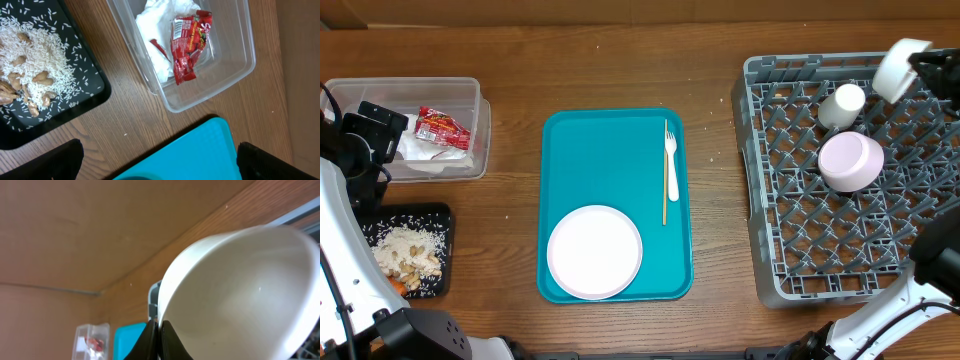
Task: Sort waste into correct bins and load items into the dishwasher
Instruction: 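Lower the white bowl into the rack, adjust it, and release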
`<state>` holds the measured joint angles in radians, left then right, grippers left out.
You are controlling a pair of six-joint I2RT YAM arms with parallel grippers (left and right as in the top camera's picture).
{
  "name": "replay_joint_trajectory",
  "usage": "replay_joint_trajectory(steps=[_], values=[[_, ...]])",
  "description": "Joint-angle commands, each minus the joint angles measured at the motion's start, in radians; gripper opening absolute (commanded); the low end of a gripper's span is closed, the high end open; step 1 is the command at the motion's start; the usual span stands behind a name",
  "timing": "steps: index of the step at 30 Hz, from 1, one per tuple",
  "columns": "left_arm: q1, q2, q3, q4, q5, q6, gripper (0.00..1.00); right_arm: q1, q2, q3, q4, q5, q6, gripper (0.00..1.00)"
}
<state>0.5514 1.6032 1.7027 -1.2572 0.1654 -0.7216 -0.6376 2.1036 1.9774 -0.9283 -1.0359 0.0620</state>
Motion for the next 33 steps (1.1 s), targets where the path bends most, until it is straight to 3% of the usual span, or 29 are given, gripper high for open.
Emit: replay_joint_trajectory(steps=[1,17,23,27,33], values=[[-0.002,-0.005,0.010,0.001,0.004,0.023,1.00,0.003,0.012,-0.046,0.065,0.003,0.067,0.04],[-0.002,-0.005,0.009,0.001,0.004,0.023,1.00,-0.036,0.054,-0.047,0.103,0.101,0.073,0.04],[-0.002,-0.005,0.009,0.001,0.004,0.023,1.00,-0.036,0.055,-0.047,0.121,0.095,0.073,0.04],[-0.002,-0.005,0.010,0.001,0.004,0.023,1.00,-0.036,0.055,-0.047,0.198,-0.039,0.117,0.04],[-0.002,-0.005,0.010,0.001,0.004,0.023,1.00,-0.031,0.067,-0.047,0.216,0.014,0.148,0.04]])
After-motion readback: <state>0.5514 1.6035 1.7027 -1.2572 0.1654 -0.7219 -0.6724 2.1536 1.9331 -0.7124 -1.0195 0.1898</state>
